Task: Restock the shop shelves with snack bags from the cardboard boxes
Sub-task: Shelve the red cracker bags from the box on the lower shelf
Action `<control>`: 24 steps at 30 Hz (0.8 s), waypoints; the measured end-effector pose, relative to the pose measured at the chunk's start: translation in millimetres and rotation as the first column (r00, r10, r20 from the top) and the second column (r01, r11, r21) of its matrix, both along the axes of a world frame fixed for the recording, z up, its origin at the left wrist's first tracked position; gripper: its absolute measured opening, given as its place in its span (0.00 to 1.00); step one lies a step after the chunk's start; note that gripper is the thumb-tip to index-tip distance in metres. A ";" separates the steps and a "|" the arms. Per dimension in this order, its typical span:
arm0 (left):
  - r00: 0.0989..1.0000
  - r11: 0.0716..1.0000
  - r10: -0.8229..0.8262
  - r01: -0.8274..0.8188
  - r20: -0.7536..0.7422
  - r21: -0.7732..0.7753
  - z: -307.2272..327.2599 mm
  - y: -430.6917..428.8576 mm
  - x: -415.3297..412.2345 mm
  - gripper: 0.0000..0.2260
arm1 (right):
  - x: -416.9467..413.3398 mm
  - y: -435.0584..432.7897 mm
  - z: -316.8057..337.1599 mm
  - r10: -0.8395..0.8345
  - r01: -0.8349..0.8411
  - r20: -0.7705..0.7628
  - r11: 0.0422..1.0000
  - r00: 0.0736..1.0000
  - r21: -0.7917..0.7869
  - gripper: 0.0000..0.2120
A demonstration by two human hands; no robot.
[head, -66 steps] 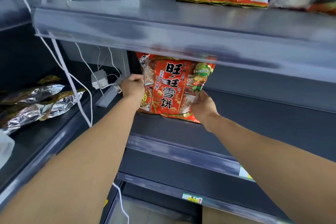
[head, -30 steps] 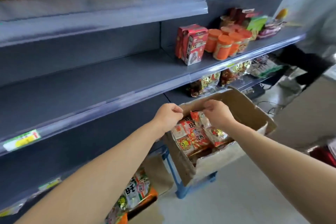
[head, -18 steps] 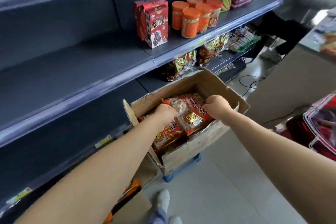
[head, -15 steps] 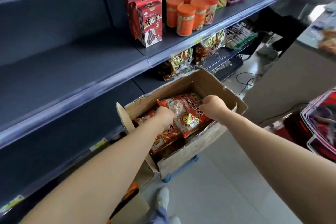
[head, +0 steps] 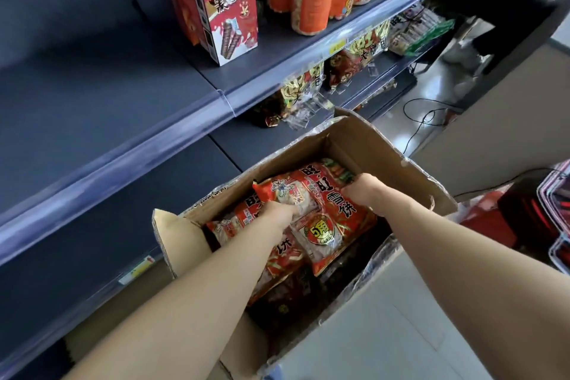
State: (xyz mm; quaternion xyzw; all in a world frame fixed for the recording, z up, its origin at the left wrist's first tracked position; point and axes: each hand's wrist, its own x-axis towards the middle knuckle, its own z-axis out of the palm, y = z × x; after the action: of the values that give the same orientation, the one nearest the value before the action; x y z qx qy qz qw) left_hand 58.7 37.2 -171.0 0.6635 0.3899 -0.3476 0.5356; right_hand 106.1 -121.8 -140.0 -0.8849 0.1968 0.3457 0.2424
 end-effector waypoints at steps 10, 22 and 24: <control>0.983 0.996 0.083 -0.088 -0.164 -0.022 -29.1 -6.6 18.2 0.41 | 21.2 -5.9 -52.2 -0.011 0.022 -0.204 0.998 0.979 0.052 0.32; 0.998 0.974 0.066 -0.068 0.015 0.214 -17.7 6.3 6.0 0.30 | -5.8 9.1 -5.6 -0.166 0.239 -0.342 0.954 0.925 0.183 0.24; 0.998 0.966 0.030 -0.042 0.049 0.254 -6.0 10.2 0.7 0.30 | -11.6 11.9 -0.4 -0.156 0.237 -0.350 0.950 0.924 0.203 0.22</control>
State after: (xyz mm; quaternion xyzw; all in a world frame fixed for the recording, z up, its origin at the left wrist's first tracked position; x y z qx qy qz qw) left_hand 59.3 47.4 -177.0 0.7273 0.4312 -0.2699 0.4607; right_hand 94.5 -109.9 -140.4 -0.7540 0.2793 0.4839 0.3454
